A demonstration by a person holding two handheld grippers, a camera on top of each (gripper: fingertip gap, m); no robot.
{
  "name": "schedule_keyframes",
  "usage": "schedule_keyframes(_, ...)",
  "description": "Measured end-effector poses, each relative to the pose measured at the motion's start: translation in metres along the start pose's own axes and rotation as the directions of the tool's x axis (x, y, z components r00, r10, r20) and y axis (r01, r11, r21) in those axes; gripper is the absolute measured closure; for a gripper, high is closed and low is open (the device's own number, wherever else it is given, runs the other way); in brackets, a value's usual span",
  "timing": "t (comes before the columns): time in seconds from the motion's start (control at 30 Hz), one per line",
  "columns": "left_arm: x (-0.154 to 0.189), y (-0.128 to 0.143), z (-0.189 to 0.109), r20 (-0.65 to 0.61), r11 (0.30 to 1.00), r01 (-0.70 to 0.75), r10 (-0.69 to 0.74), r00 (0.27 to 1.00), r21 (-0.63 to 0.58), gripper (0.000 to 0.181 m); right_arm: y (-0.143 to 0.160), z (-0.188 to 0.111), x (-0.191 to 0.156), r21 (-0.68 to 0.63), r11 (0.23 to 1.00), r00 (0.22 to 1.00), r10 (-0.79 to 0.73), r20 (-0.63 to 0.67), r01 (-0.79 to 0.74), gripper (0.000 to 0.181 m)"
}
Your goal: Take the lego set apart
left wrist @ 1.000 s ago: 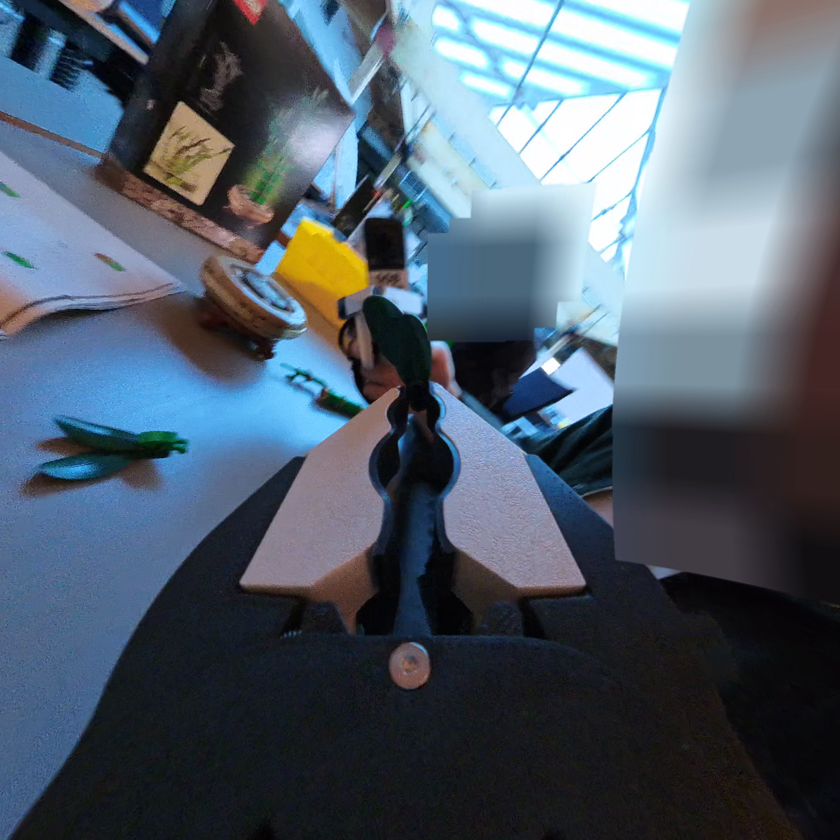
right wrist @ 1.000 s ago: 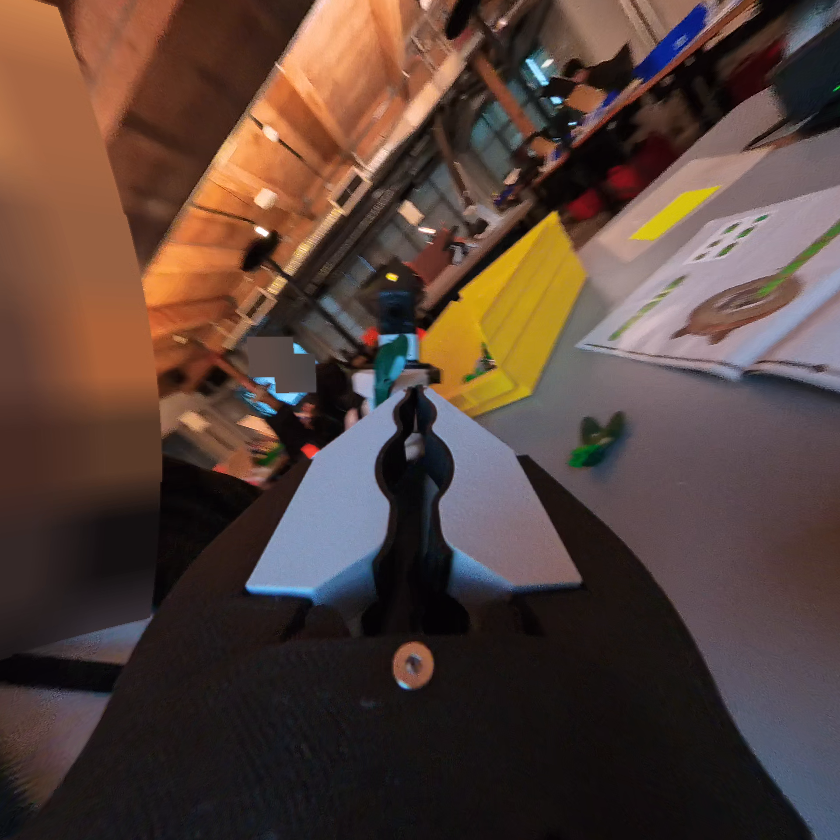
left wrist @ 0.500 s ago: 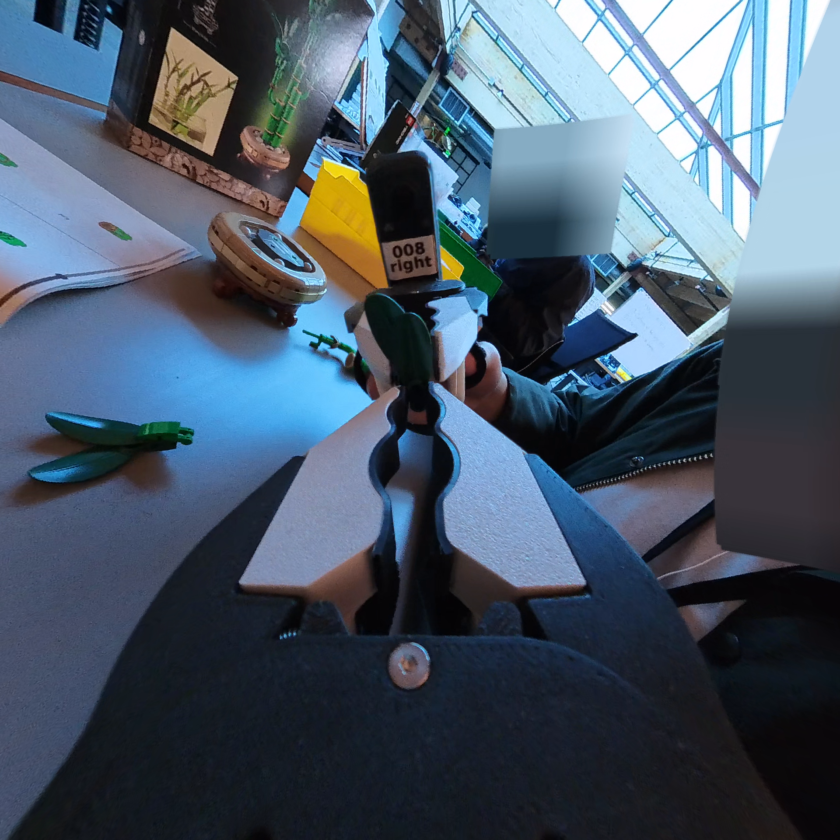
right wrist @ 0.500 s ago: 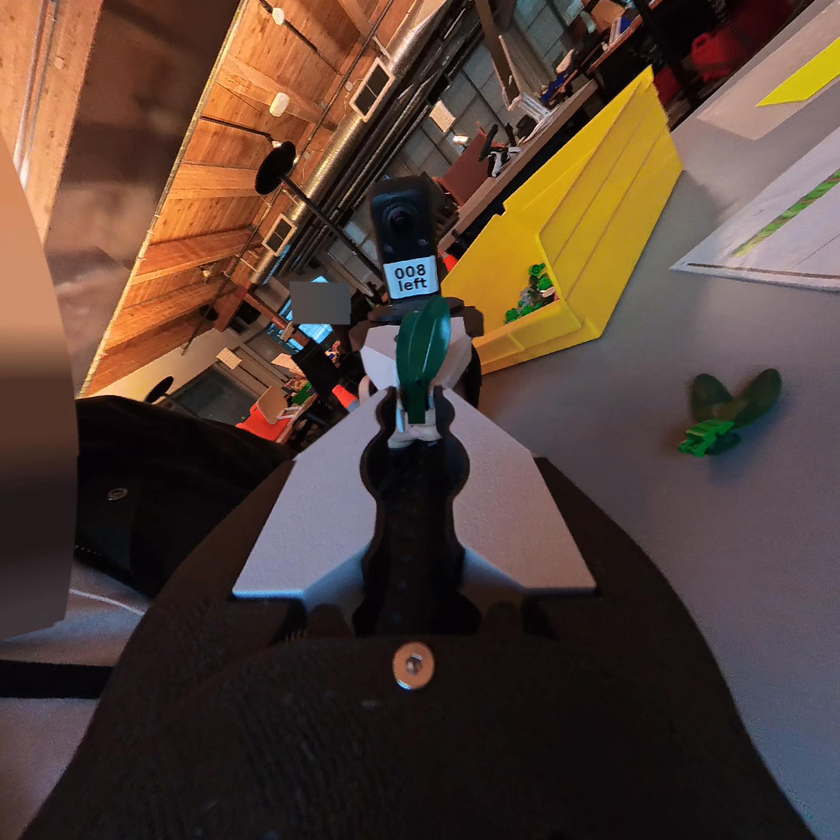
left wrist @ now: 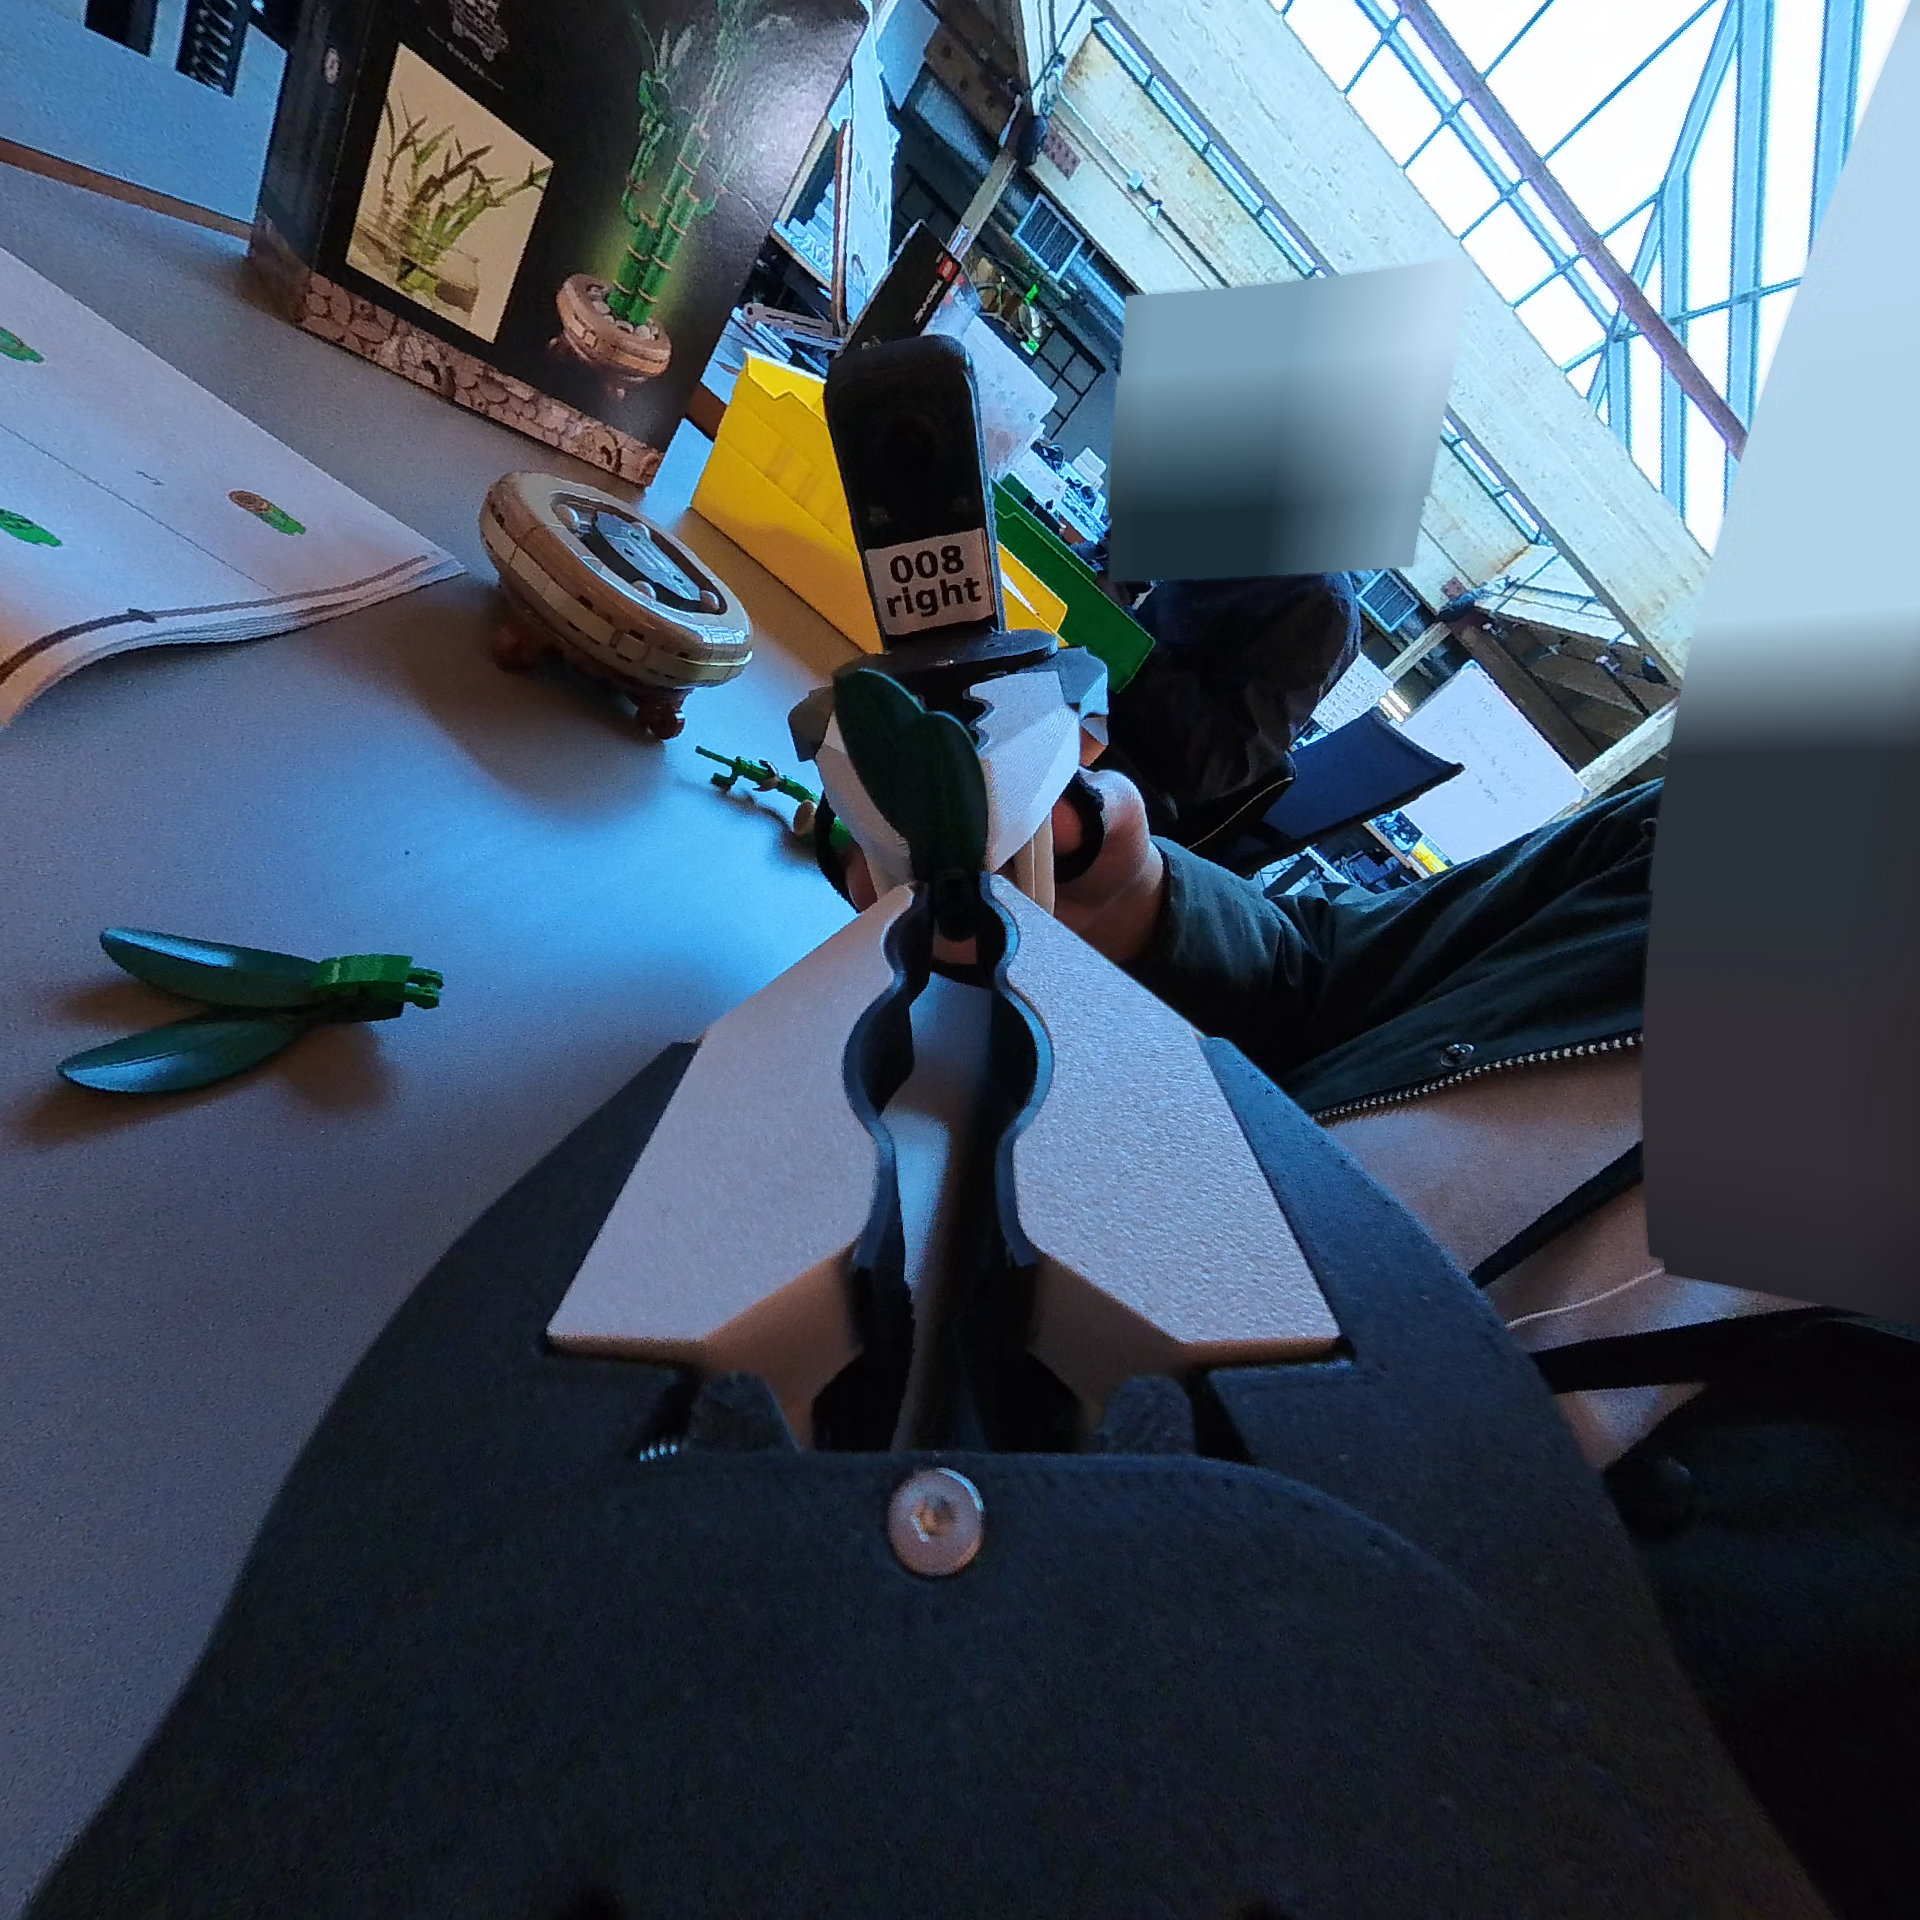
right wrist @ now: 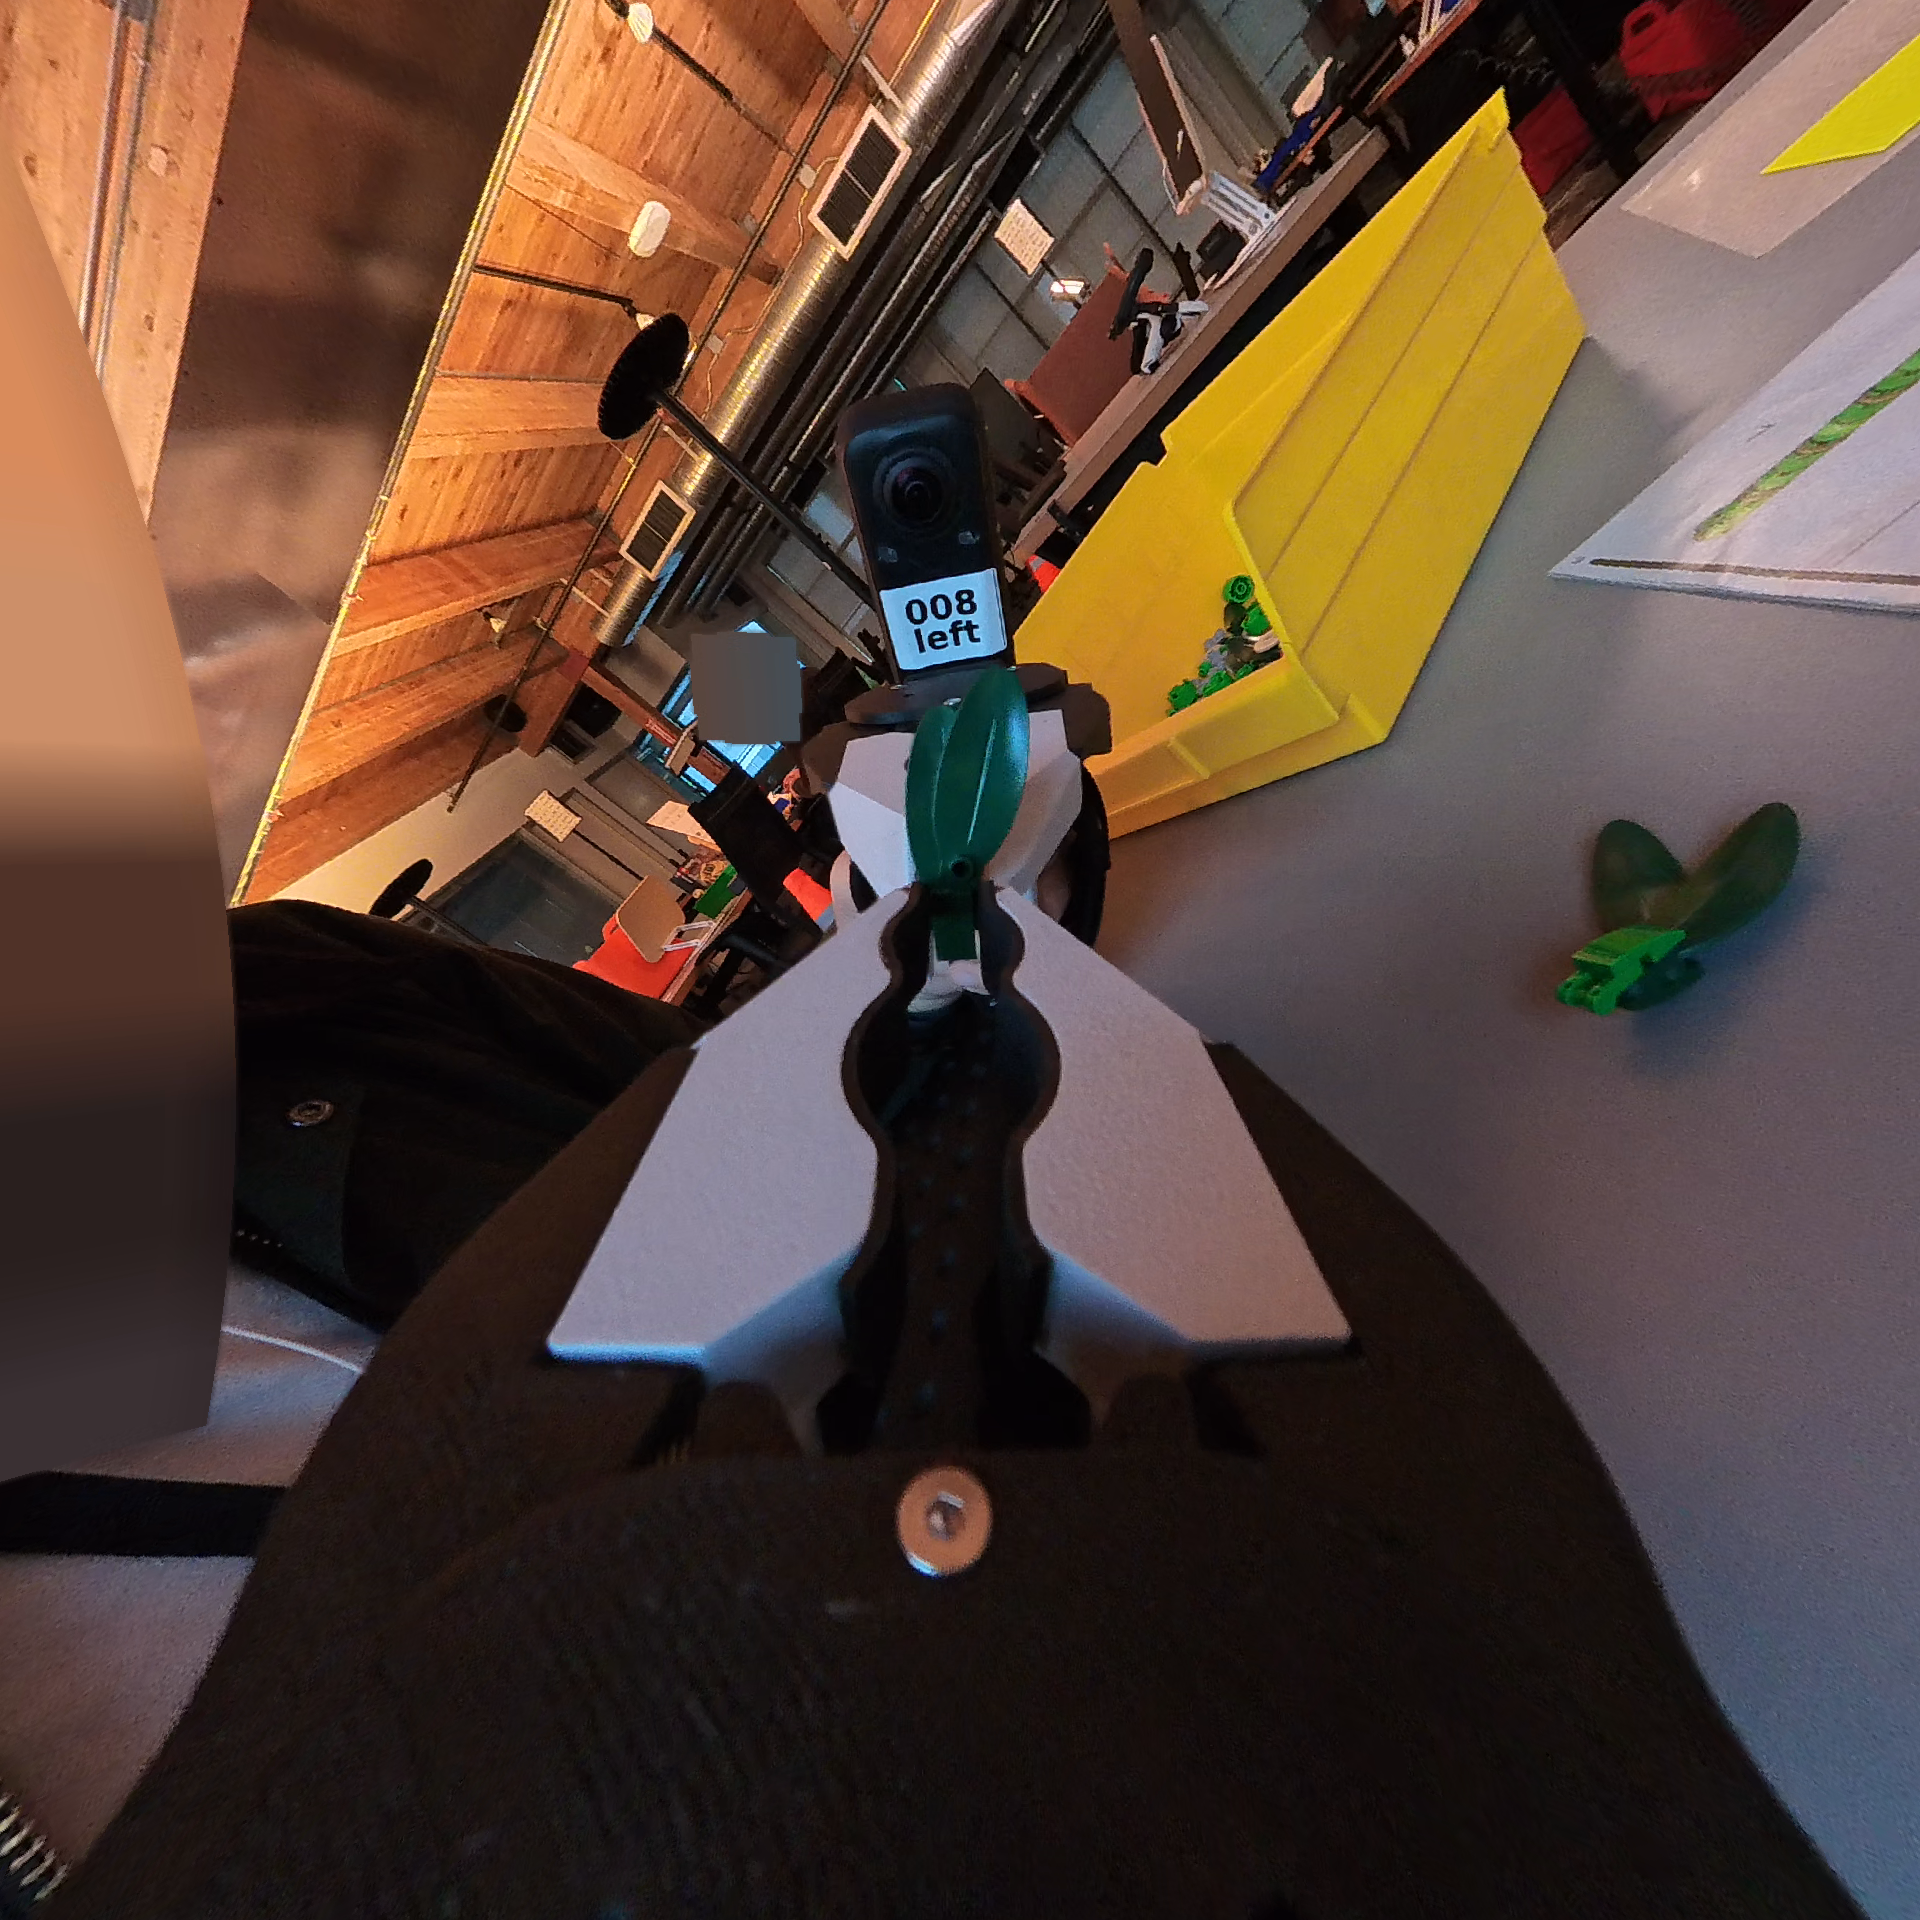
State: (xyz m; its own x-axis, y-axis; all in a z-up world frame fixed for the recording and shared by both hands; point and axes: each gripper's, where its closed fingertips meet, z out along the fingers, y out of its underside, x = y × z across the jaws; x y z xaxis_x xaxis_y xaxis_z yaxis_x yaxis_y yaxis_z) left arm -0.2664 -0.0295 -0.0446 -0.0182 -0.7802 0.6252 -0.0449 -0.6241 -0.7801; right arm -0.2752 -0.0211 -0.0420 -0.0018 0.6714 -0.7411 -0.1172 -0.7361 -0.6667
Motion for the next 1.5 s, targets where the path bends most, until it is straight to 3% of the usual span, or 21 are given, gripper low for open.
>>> schedule_keyframes(0.17, 0.004, 0.001, 0.001, 0.000, 0.999, -0.040, 0.040, 0.999, -0.009, 0.176, 0.002, -0.002, -0.004, -0.028, 1.000, 1.000, -0.008, 0.008, 0.008, 0.174)
schedule_keyframes(0.4, 0.027, -0.004, 0.002, -0.152, 1.000, 0.005, -0.002, 0.988, 0.019, 0.176, 0.001, -0.003, -0.026, -0.022, 0.989, 0.967, 0.149, 0.205, -0.148, 0.175)
schedule_keyframes(0.53, 0.027, -0.006, 0.001, -0.147, 1.000, 0.006, -0.002, 0.989, 0.026, 0.176, 0.000, -0.003, -0.026, -0.011, 0.990, 0.970, 0.138, 0.200, -0.138, 0.175)
schedule_keyframes(0.6, 0.019, -0.005, 0.001, -0.090, 1.000, -0.010, 0.012, 0.996, 0.025, 0.177, 0.000, -0.003, -0.018, -0.003, 0.998, 0.991, 0.068, 0.115, -0.068, 0.175)
schedule_keyframes(0.7, 0.006, -0.003, 0.002, 0.060, 0.990, -0.140, 0.140, 0.988, -0.006, 0.176, 0.000, -0.003, -0.006, -0.024, 0.995, 0.994, -0.098, -0.050, 0.097, 0.174)
schedule_keyframes(0.93, -0.011, 0.002, 0.003, 0.275, 0.922, -0.366, 0.388, 0.880, -0.128, 0.176, 0.001, -0.008, 0.010, -0.039, 0.993, 0.980, -0.112, -0.165, 0.107, 0.175)
schedule_keyframes(1.07, 0.005, -0.006, 0.002, 0.095, 0.985, -0.175, 0.174, 0.980, 0.002, 0.177, -0.002, -0.007, -0.007, -0.002, 0.999, 0.999, -0.039, -0.034, 0.038, 0.175)
schedule_keyframes(1.17, 0.009, -0.006, -0.001, 0.031, 0.995, -0.097, 0.096, 0.995, 0.021, 0.181, -0.003, -0.009, -0.017, 0.002, 1.000, 0.999, -0.022, 0.041, 0.022, 0.174)
schedule_keyframes(1.3, 0.013, -0.035, -0.034, -0.062, 0.977, 0.000, 0.013, 0.998, 0.211, 0.181, -0.044, -0.051, -0.012, 0.226, 0.974, 0.999, 0.008, 0.036, -0.016, 0.175)
schedule_keyframes(1.43, 0.011, -0.014, -0.008, -0.037, 0.995, -0.049, 0.052, 0.998, 0.092, 0.181, -0.017, -0.025, -0.015, 0.057, 0.998, 0.998, -0.045, 0.042, 0.042, 0.175)
schedule_keyframes(1.5, 0.007, -0.013, 0.001, 0.012, 0.994, -0.063, 0.063, 0.998, 0.084, 0.154, -0.002, -0.012, -0.012, -0.013, 0.999, 0.999, -0.041, 0.031, 0.041, 0.175)
